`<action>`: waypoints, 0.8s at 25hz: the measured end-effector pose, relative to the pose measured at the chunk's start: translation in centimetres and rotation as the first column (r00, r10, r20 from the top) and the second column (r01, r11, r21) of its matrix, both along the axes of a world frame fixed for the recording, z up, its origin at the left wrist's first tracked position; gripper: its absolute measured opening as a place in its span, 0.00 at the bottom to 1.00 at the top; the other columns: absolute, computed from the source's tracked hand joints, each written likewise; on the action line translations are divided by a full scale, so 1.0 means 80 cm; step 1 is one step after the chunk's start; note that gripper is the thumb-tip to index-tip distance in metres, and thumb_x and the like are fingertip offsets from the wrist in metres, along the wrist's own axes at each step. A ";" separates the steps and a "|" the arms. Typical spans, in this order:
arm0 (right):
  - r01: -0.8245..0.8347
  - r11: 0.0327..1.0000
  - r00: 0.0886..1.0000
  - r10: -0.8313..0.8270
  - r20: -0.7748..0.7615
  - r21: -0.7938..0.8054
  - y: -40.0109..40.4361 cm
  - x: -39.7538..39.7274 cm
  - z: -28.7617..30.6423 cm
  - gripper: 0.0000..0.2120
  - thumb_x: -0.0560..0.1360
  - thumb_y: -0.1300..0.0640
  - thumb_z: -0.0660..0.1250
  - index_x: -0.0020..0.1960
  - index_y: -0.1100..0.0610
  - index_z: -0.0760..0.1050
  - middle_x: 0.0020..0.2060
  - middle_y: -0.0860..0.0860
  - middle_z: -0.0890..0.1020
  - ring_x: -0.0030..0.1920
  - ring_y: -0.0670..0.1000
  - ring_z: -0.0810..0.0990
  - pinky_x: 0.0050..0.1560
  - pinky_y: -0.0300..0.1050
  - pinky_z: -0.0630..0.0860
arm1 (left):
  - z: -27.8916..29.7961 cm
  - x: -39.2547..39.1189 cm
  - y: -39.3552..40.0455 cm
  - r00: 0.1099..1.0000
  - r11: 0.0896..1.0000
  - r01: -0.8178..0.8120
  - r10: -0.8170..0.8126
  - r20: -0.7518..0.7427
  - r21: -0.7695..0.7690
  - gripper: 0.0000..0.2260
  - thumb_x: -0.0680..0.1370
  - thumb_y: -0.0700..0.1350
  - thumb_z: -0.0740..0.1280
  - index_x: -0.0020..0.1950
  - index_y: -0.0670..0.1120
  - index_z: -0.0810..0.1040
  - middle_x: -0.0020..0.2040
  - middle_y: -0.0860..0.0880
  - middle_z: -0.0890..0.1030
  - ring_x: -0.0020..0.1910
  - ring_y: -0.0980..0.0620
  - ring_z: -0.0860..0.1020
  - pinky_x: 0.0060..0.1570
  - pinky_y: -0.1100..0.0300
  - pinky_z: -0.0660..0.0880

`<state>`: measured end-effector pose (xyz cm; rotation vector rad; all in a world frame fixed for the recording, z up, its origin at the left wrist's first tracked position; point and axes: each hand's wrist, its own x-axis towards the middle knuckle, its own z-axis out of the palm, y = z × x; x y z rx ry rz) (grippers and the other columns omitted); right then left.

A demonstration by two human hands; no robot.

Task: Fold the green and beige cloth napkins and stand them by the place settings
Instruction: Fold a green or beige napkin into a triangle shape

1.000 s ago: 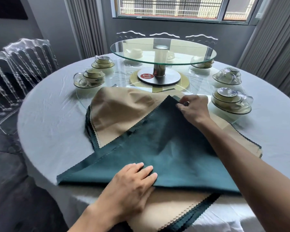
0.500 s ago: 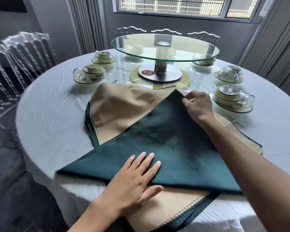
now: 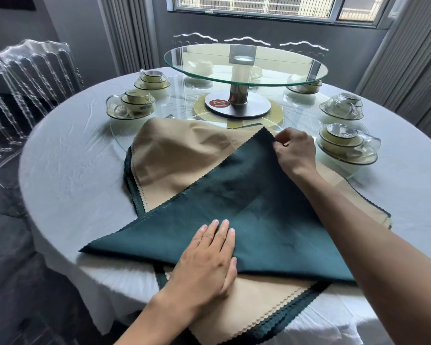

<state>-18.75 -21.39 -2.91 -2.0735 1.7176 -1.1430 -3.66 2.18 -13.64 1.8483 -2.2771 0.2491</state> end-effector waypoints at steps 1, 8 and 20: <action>0.003 1.000 1.000 -0.003 0.012 0.000 -0.003 -0.001 -0.001 0.03 0.71 0.51 0.67 0.39 0.45 0.76 0.40 0.50 0.85 0.49 0.59 0.80 0.57 0.54 0.75 | 0.000 -0.003 -0.001 1.000 1.000 -0.019 0.019 -0.009 0.019 0.25 0.74 0.51 0.56 0.63 0.39 0.80 0.64 0.40 0.79 0.64 0.43 0.78 0.65 0.48 0.74; 0.052 0.995 0.998 -0.054 -0.031 -0.081 0.018 0.005 -0.002 0.08 0.74 0.58 0.66 0.52 0.53 0.78 0.52 0.52 0.81 0.56 0.56 0.76 0.57 0.49 0.72 | -0.007 -0.008 0.001 0.998 0.994 -0.065 0.066 -0.015 0.087 0.28 0.82 0.62 0.48 0.73 0.49 0.73 0.71 0.39 0.73 0.71 0.42 0.72 0.68 0.50 0.59; 0.095 0.968 0.844 0.046 -0.535 0.233 0.268 -0.122 -0.133 0.33 0.76 0.37 0.36 0.79 0.46 0.45 0.78 0.46 0.46 0.78 0.48 0.47 0.75 0.48 0.41 | -0.002 -0.013 0.000 0.991 0.982 -0.061 0.080 -0.103 0.176 0.34 0.76 0.68 0.43 0.80 0.58 0.53 0.81 0.43 0.53 0.80 0.46 0.52 0.74 0.53 0.43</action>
